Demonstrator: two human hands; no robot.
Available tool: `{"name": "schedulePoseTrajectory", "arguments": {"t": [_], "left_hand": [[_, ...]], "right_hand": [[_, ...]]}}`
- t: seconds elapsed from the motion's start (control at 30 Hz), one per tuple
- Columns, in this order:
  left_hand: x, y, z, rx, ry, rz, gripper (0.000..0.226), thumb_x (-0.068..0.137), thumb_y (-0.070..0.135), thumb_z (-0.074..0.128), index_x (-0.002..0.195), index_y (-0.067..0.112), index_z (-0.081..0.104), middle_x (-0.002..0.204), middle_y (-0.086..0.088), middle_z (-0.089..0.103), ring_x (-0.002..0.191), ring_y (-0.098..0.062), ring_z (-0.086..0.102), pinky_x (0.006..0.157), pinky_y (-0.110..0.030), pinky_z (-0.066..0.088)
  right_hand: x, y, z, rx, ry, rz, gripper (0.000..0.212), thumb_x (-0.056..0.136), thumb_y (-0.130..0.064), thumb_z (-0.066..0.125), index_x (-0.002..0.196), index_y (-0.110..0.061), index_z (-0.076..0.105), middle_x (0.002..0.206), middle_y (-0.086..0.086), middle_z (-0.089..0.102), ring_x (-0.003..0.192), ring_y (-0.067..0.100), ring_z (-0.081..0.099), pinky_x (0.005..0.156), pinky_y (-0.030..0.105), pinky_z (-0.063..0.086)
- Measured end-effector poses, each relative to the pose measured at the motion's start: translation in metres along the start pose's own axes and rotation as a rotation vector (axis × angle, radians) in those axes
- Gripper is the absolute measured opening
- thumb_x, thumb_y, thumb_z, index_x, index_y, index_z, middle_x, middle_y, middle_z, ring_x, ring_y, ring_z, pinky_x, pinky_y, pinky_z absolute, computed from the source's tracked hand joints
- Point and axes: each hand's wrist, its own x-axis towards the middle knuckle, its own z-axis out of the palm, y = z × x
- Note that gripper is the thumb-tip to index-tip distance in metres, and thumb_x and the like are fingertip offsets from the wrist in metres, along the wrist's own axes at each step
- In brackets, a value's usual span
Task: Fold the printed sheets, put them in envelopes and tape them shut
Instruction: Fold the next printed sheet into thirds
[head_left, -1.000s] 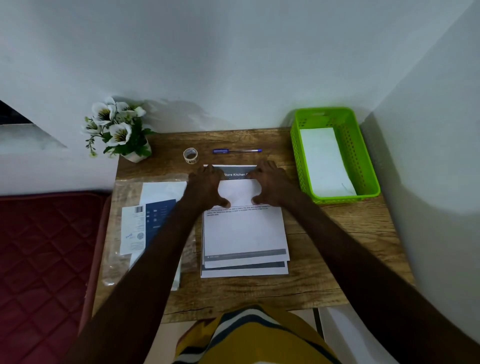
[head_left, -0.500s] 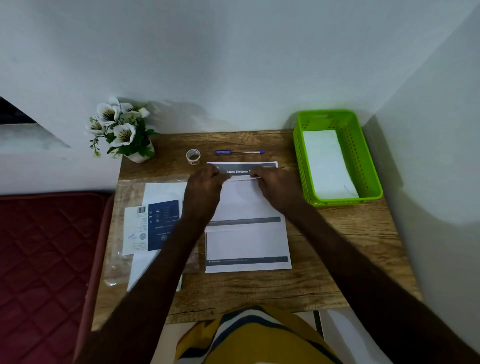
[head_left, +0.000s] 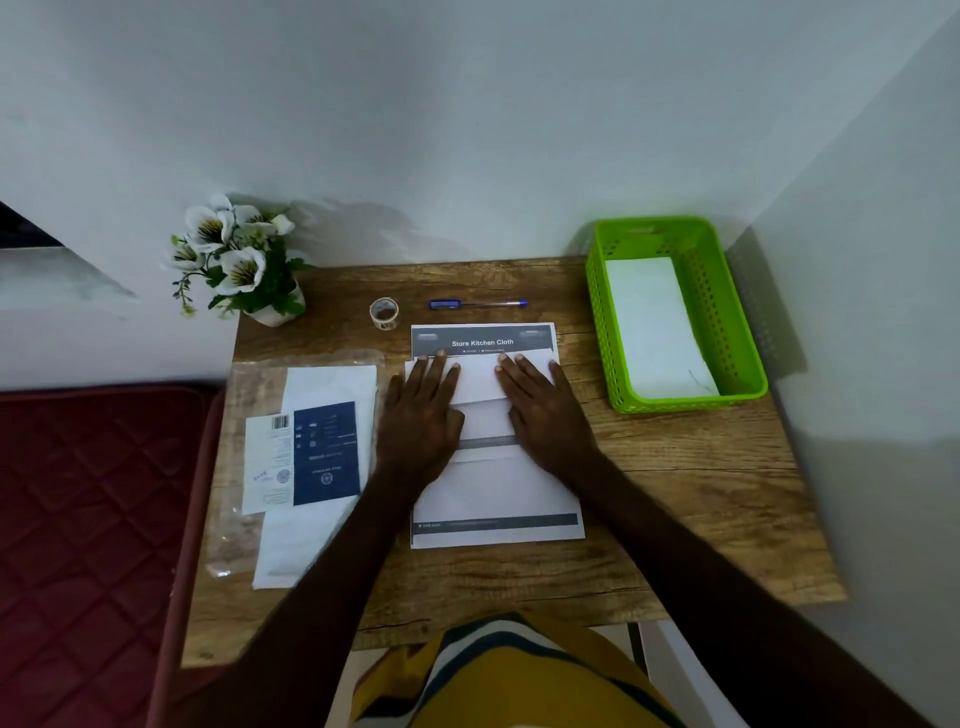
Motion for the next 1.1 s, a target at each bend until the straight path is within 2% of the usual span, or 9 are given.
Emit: {"name": "schedulePoseTrajectory", "arguments": {"t": [0.1,0.2,0.33,0.5,0.6,0.73,0.83,0.97,1.1], "left_hand": [[0.002,0.0,0.003,0.0,0.028,-0.018,0.055,0.108,0.04,0.033,0.158,0.017,0.035,0.167,-0.008,0.027,0.155,-0.027,0.023,0.125,-0.051,0.017],[0.002,0.0,0.007,-0.008,0.038,-0.025,0.052,0.109,0.034,0.039,0.158,0.015,0.036,0.166,-0.009,0.029,0.155,-0.029,0.025,0.125,-0.052,0.019],[0.001,0.001,0.009,-0.038,0.069,-0.033,0.052,0.108,0.029,0.046,0.156,0.013,0.039,0.165,-0.01,0.032,0.154,-0.029,0.029,0.125,-0.054,0.022],[0.0,-0.001,0.011,-0.042,0.053,-0.033,0.054,0.108,0.031,0.043,0.158,0.013,0.033,0.167,-0.009,0.027,0.156,-0.026,0.023,0.126,-0.052,0.018],[0.001,-0.003,0.013,-0.037,0.029,-0.031,0.055,0.109,0.033,0.039,0.16,0.015,0.029,0.168,-0.008,0.024,0.157,-0.026,0.02,0.127,-0.051,0.016],[0.002,-0.003,0.014,-0.05,0.02,-0.045,0.056,0.109,0.036,0.036,0.161,0.017,0.025,0.169,-0.005,0.021,0.158,-0.024,0.016,0.128,-0.05,0.012],[0.002,-0.003,0.012,-0.062,0.025,-0.048,0.056,0.109,0.036,0.037,0.161,0.017,0.027,0.169,-0.005,0.022,0.157,-0.024,0.017,0.128,-0.049,0.012],[0.005,-0.004,0.006,-0.097,0.019,-0.05,0.057,0.107,0.038,0.043,0.158,0.016,0.034,0.167,-0.006,0.029,0.155,-0.025,0.024,0.127,-0.049,0.016],[0.016,-0.012,-0.005,-0.17,-0.026,-0.058,0.064,0.1,0.046,0.057,0.155,0.018,0.04,0.163,-0.006,0.037,0.15,-0.026,0.032,0.123,-0.048,0.021]], "right_hand": [[-0.001,-0.003,0.006,0.021,0.012,0.042,0.053,0.096,-0.025,0.046,0.145,-0.005,0.054,0.157,0.011,0.047,0.146,0.027,0.044,0.119,0.059,0.029],[0.008,-0.01,0.007,0.022,0.019,0.041,0.049,0.1,-0.025,0.044,0.141,-0.004,0.058,0.152,0.013,0.052,0.142,0.028,0.049,0.117,0.06,0.032],[0.021,-0.029,0.01,-0.001,-0.037,-0.014,0.048,0.107,-0.024,0.042,0.152,-0.008,0.046,0.16,0.012,0.042,0.15,0.026,0.038,0.121,0.059,0.026],[0.024,-0.032,0.016,0.013,-0.108,0.017,0.054,0.11,-0.033,0.033,0.159,-0.009,0.032,0.167,0.011,0.027,0.156,0.024,0.023,0.125,0.053,0.016],[0.016,-0.016,0.013,0.013,-0.116,0.1,0.06,0.109,-0.041,0.033,0.161,-0.011,0.026,0.169,0.01,0.02,0.157,0.024,0.016,0.127,0.049,0.015],[0.003,0.011,0.001,-0.033,-0.087,0.243,0.058,0.11,-0.037,0.033,0.161,-0.011,0.025,0.169,0.009,0.02,0.157,0.025,0.018,0.126,0.046,0.016],[0.004,0.019,-0.007,-0.091,-0.159,0.267,0.059,0.11,-0.037,0.029,0.162,-0.011,0.021,0.171,0.008,0.014,0.157,0.025,0.016,0.126,0.047,0.012],[0.016,0.017,-0.017,-0.084,-0.229,0.279,0.066,0.105,-0.046,0.041,0.159,-0.011,0.027,0.17,0.008,0.018,0.157,0.025,0.015,0.126,0.05,0.009],[0.029,0.016,-0.029,0.021,-0.242,0.139,0.066,0.098,-0.034,0.058,0.156,-0.011,0.036,0.167,0.007,0.027,0.157,0.022,0.016,0.123,0.041,0.019]]}}
